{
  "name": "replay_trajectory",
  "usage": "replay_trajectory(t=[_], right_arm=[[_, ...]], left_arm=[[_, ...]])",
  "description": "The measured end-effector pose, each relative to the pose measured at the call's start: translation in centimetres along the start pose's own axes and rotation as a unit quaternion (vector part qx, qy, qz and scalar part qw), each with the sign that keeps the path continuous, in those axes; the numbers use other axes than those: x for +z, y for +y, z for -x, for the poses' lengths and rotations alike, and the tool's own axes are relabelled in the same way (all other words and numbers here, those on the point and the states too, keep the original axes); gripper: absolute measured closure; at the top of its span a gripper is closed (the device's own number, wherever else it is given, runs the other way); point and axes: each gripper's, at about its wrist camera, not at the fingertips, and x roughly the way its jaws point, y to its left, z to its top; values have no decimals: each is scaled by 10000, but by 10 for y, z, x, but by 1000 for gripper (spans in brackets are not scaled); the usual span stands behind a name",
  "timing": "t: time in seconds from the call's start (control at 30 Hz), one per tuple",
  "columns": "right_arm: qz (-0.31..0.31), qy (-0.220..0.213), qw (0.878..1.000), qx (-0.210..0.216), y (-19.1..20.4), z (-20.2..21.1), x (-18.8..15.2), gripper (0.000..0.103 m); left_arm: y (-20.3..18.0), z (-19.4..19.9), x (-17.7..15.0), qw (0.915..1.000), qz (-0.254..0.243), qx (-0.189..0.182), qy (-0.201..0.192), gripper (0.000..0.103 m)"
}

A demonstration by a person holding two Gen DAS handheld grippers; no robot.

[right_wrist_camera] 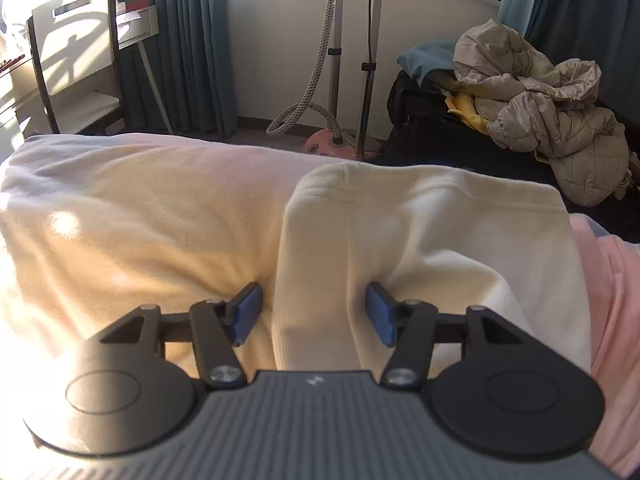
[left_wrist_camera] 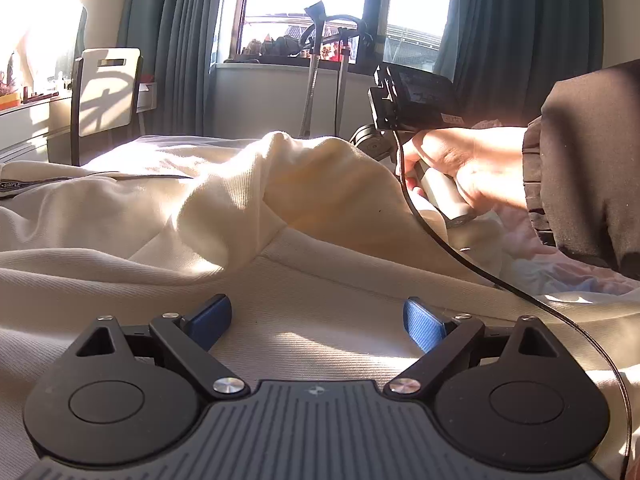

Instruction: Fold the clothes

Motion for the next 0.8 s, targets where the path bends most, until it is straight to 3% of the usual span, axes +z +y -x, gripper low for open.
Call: replay_trajectory(t=[0.03,0.07,0.17,0.3,0.43,0.5,0.6,0.67,0.73,0.8], right_arm=[[-52,-52,9999,-102,-3,1,2,66],[-104,-105,9997,-202,-6,3,3,95],[-293,-310,9986,-306,-24,27,14,98],[-823,-1206,9889,-264,-67,99,43,98],[-1233,-2355,9640,-50,-126,194,66,99],[-1571,-2895,9442,-20,-170,246,63,99],[-2298,-3214,9186,-55,-234,298,29,99],[-2652,-3114,9118,-366,-273,309,-8,99],[-3121,-2729,9082,-577,-308,305,-55,99],[-3699,-2365,8964,-607,-335,291,-110,99]], left_arm=[[2,-1,0,10000,37,-25,7,9],[3,0,1,9999,92,-50,4,9],[7,3,2,9996,267,-117,-37,9],[9,10,5,9988,458,-163,-98,9],[7,22,8,9982,498,-200,-268,9],[6,27,10,9980,481,-181,-363,9],[3,35,13,9973,482,-239,-492,9],[0,38,12,9974,411,-242,-540,9],[-4,40,11,9976,324,-221,-571,9],[-7,39,10,9979,260,-199,-552,9]])
